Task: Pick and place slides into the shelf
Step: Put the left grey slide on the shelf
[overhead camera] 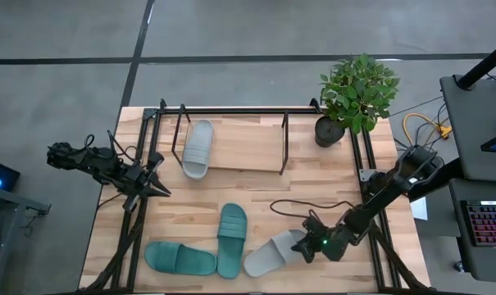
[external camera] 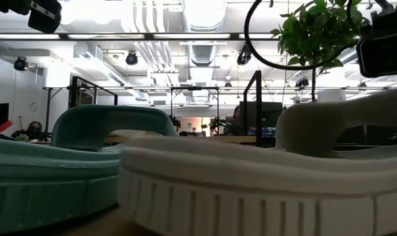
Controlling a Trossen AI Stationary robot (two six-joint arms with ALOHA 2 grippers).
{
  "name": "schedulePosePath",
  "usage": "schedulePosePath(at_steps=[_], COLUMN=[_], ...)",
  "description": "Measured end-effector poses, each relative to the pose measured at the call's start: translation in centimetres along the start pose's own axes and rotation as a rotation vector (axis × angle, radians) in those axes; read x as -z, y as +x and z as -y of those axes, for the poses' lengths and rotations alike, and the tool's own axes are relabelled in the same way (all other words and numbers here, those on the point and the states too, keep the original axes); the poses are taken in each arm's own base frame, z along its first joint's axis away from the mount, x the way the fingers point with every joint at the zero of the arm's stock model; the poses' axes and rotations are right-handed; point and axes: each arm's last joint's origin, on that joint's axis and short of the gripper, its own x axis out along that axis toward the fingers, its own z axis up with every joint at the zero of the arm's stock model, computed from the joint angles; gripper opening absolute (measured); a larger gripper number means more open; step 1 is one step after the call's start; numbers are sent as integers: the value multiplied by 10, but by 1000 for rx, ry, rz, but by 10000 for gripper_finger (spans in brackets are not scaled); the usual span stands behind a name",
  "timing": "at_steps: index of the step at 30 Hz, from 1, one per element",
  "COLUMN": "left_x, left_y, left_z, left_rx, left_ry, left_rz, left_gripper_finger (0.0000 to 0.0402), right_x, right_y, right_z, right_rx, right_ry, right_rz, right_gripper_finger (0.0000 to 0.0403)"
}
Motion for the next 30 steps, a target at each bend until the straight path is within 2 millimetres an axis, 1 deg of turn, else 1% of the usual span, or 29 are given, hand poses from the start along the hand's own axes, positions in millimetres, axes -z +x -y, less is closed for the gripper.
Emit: schedulePosePath(at_steps=[4,7,12,18,21,25,30], left_x=[0,0,1,1,1,0,-5], left_y=[0,0,0,1,1,0,1], left_z=[0,0,0,0,0,0,0], left_rx=[0,0,0,0,0,0,-2], left_ry=[0,0,0,0,0,1,16], left_rz=[-1,-2,-2,-3,-3,4,56], left_gripper_finger=[15,15,15,15,15,15,17], right_x=[2,1,-8,-27,-39,-51,-62], right_y=[4,3,-9,-31,-44,-63,-81], right_z=[2,1,-10,-27,-34,-37,-39], right_rx=[0,-5,-56,-144,-182,-169,-140], right_ry=[-10,-24,-84,-150,-170,-215,-304], right_rz=[-6,-12,-16,50,114,185,312], right_gripper_finger=[17,12,10,9,9,9,9])
